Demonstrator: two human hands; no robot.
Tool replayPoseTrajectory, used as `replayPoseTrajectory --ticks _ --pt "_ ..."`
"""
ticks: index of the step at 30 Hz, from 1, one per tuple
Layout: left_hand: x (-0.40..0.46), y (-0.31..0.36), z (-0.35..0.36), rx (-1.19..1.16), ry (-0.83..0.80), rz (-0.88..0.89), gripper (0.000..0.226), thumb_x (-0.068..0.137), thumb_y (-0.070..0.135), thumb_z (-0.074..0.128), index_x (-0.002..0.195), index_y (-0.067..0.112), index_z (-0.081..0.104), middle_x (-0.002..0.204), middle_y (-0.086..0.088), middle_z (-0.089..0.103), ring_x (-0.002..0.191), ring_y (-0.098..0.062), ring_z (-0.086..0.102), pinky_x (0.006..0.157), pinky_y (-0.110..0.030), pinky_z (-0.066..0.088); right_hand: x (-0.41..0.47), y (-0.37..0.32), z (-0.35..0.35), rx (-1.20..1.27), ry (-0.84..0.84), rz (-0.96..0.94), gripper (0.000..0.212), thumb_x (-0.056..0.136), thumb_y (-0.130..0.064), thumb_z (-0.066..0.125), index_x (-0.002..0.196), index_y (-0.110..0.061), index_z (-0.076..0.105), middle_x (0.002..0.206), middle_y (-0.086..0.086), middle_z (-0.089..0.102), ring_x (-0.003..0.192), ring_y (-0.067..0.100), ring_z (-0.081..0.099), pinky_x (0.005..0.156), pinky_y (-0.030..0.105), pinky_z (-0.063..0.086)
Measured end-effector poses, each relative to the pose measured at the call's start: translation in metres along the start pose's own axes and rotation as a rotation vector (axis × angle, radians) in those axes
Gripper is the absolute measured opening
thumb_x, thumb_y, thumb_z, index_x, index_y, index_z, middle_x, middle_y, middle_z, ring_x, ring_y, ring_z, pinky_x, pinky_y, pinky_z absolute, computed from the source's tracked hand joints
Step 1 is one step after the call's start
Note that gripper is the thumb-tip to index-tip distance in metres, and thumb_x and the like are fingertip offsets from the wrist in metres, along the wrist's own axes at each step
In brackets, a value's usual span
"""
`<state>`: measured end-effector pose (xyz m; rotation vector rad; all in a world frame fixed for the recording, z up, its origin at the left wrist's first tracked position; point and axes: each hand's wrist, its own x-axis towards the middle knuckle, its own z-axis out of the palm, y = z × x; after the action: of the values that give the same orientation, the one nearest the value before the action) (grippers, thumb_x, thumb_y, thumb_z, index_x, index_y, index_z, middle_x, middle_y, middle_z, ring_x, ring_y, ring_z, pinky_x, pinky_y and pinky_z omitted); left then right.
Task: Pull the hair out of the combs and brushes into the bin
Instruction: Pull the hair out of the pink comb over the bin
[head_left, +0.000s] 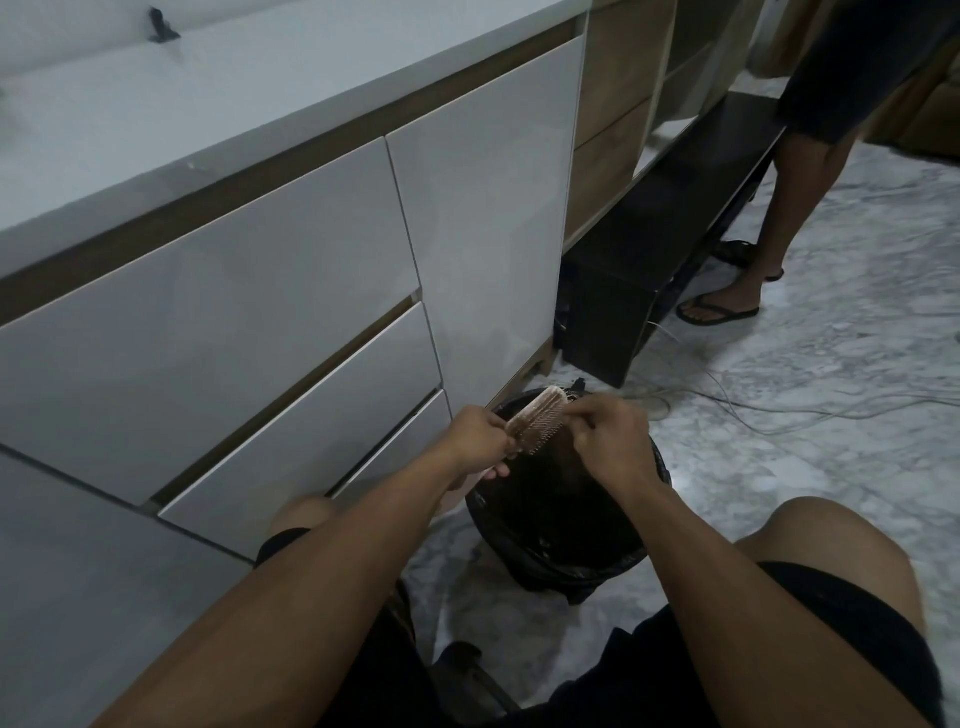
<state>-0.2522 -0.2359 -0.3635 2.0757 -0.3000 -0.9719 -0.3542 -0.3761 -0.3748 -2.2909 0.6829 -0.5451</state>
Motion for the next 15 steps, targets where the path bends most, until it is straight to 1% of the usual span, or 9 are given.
replayPoseTrajectory --ticks 3,4,6,8,10,12,14,15 --pt "-0.0004 0.0009 -0.0004 -0.002 0.007 -0.001 0.014 0.093 0.002 0.056 0.102 -0.002 0.067 0.077 -0.01 0.063 0.052 -0.013 0.058 0.041 -0.019 0.043 0.0001 0.0002 -0.0013 -0.013 0.04 0.059 0.016 0.081 -0.007 0.066 0.09 -0.014 0.078 0.093 0.005 0.076 0.089 0.021 0.067 0.083 0.018 0.04" --pt "-0.0006 0.002 -0.0005 -0.009 0.008 -0.005 0.015 0.093 0.002 0.056 0.103 -0.003 0.067 0.078 -0.011 0.064 0.052 -0.014 0.058 0.041 -0.02 0.044 0.0 0.0002 -0.0012 -0.018 0.04 0.072 0.016 0.082 -0.008 0.066 0.091 -0.014 0.078 0.094 0.005 0.075 0.089 0.021 0.067 0.082 0.019 0.039" --pt "-0.0006 0.0033 -0.0004 -0.036 0.005 -0.014 0.015 0.093 0.001 0.055 0.101 -0.004 0.067 0.082 -0.014 0.064 0.054 -0.016 0.058 0.046 -0.023 0.045 -0.0002 0.0013 -0.0008 -0.037 0.029 0.101 0.016 0.083 -0.011 0.065 0.093 -0.016 0.077 0.097 0.004 0.074 0.092 0.022 0.066 0.083 0.024 0.043" --pt "-0.0007 0.0041 -0.0002 -0.066 -0.005 -0.027 0.013 0.091 0.0 0.055 0.095 -0.004 0.067 0.083 -0.017 0.064 0.056 -0.019 0.059 0.05 -0.027 0.046 0.0002 0.0033 -0.0003 -0.071 -0.003 0.118 0.019 0.084 -0.012 0.063 0.097 -0.019 0.075 0.103 0.002 0.071 0.097 0.022 0.064 0.086 0.031 0.05" --pt "-0.0013 0.0051 -0.0005 -0.099 -0.019 -0.035 0.01 0.088 0.002 0.059 0.088 -0.004 0.067 0.079 -0.016 0.063 0.057 -0.021 0.06 0.051 -0.029 0.046 -0.001 0.0041 0.0001 -0.095 -0.059 0.09 0.028 0.082 -0.011 0.062 0.107 -0.019 0.071 0.113 0.001 0.065 0.106 0.022 0.06 0.089 0.036 0.05" --pt "-0.0013 0.0063 -0.0005 -0.129 -0.026 -0.046 0.011 0.087 0.007 0.065 0.086 -0.004 0.067 0.077 -0.016 0.063 0.058 -0.021 0.061 0.052 -0.029 0.048 -0.0036 0.0026 0.0 -0.045 -0.131 0.023 0.04 0.078 -0.01 0.065 0.117 -0.019 0.065 0.121 0.0 0.058 0.113 0.019 0.054 0.095 0.033 0.047" --pt "-0.0022 0.0084 0.0001 -0.15 -0.026 -0.058 0.01 0.088 0.006 0.065 0.086 -0.004 0.067 0.076 -0.015 0.062 0.058 -0.021 0.06 0.052 -0.028 0.048 -0.0056 -0.0013 0.0002 0.029 -0.204 -0.037 0.047 0.076 -0.011 0.072 0.121 -0.021 0.062 0.124 -0.001 0.054 0.113 0.015 0.052 0.098 0.03 0.044" --pt "-0.0028 0.0092 0.0002 -0.156 -0.024 -0.06 0.007 0.088 0.002 0.063 0.087 -0.004 0.066 0.076 -0.014 0.062 0.058 -0.02 0.06 0.052 -0.028 0.048 -0.0059 -0.003 0.0014 0.054 -0.224 -0.064 0.047 0.075 -0.011 0.074 0.12 -0.022 0.063 0.122 -0.003 0.056 0.111 0.013 0.053 0.097 0.029 0.045"
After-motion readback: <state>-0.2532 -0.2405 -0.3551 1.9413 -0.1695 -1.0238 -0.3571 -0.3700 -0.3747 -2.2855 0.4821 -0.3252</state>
